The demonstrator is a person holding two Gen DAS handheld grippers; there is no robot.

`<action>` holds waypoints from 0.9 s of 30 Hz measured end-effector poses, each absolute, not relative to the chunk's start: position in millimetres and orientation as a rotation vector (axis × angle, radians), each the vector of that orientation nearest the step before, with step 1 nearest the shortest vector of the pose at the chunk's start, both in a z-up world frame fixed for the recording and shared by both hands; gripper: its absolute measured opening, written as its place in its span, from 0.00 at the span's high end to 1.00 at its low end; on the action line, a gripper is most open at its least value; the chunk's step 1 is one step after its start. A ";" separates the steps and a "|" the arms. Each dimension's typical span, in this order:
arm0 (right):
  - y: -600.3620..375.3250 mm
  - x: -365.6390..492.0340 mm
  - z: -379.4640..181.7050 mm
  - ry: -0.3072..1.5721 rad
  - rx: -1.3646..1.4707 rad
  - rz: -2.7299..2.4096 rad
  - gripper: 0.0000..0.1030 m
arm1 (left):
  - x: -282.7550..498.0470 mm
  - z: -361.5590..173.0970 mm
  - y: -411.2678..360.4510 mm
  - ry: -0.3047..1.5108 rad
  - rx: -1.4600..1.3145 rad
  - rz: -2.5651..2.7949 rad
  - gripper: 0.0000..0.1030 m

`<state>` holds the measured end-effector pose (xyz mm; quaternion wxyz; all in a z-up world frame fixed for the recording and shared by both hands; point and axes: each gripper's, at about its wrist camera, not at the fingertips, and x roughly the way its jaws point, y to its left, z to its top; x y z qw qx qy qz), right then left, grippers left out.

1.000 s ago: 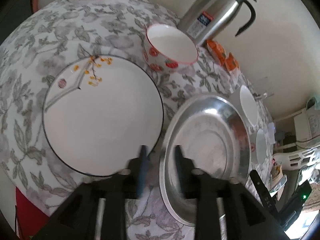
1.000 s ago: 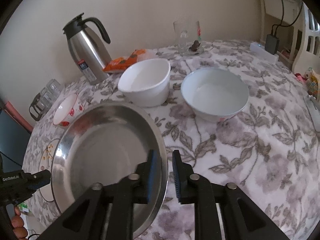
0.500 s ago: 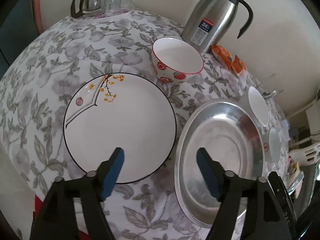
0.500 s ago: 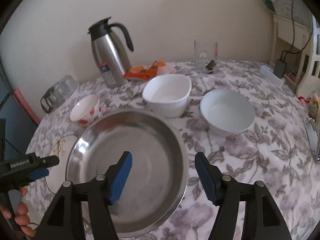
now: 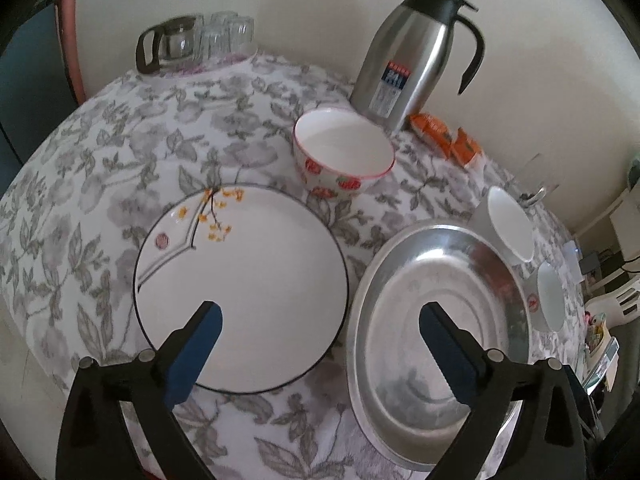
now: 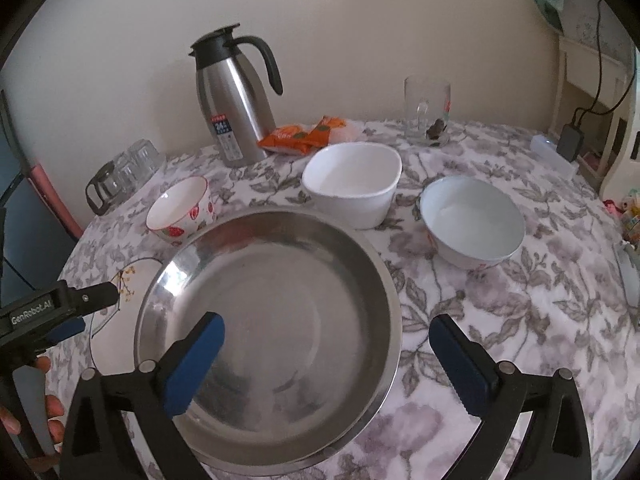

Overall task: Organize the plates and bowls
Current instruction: 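Move the left gripper to the yellow-blossom white plate rim and grasp it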

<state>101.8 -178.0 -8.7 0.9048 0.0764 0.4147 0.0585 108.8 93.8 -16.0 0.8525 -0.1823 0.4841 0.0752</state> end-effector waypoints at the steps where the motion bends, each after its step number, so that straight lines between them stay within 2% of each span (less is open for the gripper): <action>1: -177.1 100.6 -6.3 0.847 0.162 0.119 0.00 | 108.8 -13.9 93.7 1.008 -0.384 0.151 0.04; 9: -150.0 95.5 11.7 0.798 0.180 0.193 0.00 | 99.2 12.7 111.3 0.884 -0.414 0.111 0.04; 16: -122.1 89.3 22.0 0.771 0.188 0.233 0.00 | 82.6 35.9 165.5 0.790 -0.450 0.156 0.04; 20: -100.5 88.9 24.1 0.778 0.168 0.269 0.00 | 74.4 34.4 191.6 0.798 -0.430 0.200 0.04; 27: -57.8 87.8 23.9 0.790 0.155 0.368 0.00 | 64.5 1.7 247.3 0.873 -0.548 0.255 0.04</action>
